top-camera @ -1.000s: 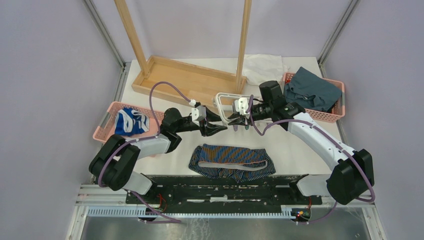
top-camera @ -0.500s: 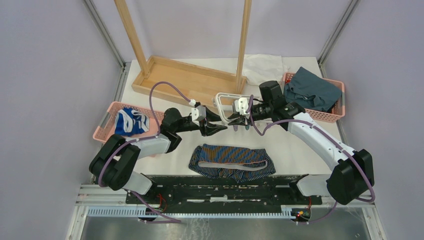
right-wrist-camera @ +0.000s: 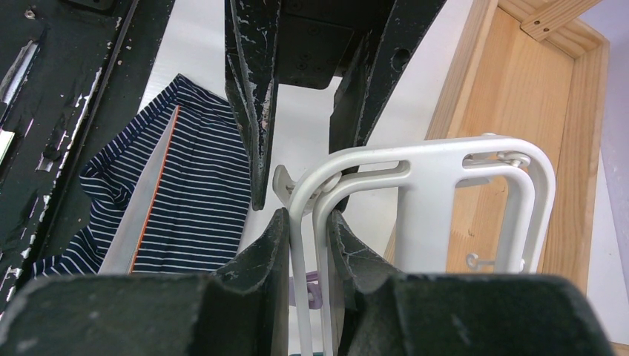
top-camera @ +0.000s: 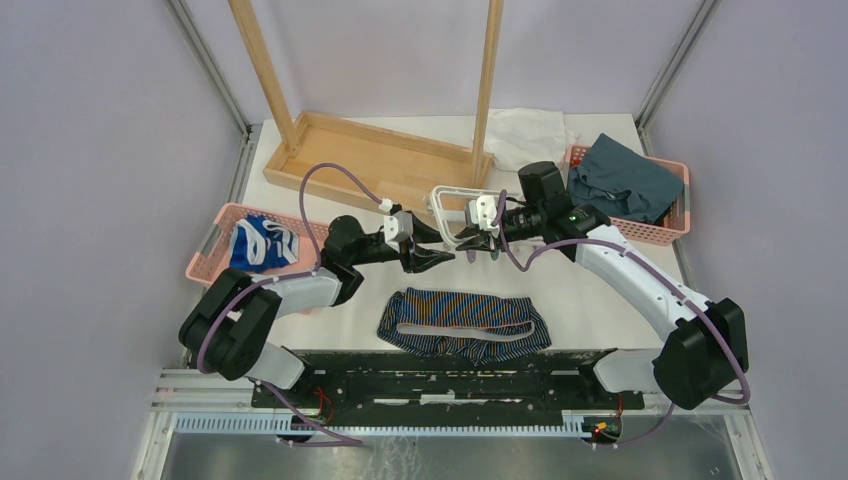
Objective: Clip the underwear to the hanger
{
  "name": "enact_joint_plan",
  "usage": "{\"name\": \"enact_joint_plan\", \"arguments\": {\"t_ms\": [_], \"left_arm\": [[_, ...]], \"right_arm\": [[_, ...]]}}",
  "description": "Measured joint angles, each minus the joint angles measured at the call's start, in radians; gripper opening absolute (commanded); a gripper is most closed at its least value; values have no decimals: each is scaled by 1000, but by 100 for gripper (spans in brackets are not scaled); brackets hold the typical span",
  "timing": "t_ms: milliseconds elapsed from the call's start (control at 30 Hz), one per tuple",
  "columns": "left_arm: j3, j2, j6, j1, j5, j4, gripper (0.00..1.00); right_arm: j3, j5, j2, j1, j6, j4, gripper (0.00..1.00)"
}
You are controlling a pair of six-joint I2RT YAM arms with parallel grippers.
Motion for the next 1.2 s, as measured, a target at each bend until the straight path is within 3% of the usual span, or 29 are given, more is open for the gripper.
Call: {"name": "enact_joint_plan", "arguments": {"t_ms": [100, 300, 500, 600, 1200], "left_arm": [[0, 0, 0, 0, 0, -6, 49], [0, 0, 0, 0, 0, -14, 36], [6, 0, 0, 1, -2, -17, 11], [13, 0, 1, 5, -6, -35, 3], [39, -31, 58, 3, -72, -294, 3]], "right_arm": [[0, 0, 0, 0, 0, 0, 0], [0, 0, 0, 0, 0, -1, 0], [-2, 0, 0, 0, 0, -8, 0], [-2, 0, 0, 0, 0, -8, 0], [-18, 26, 56, 1, 56, 16, 0]]}}
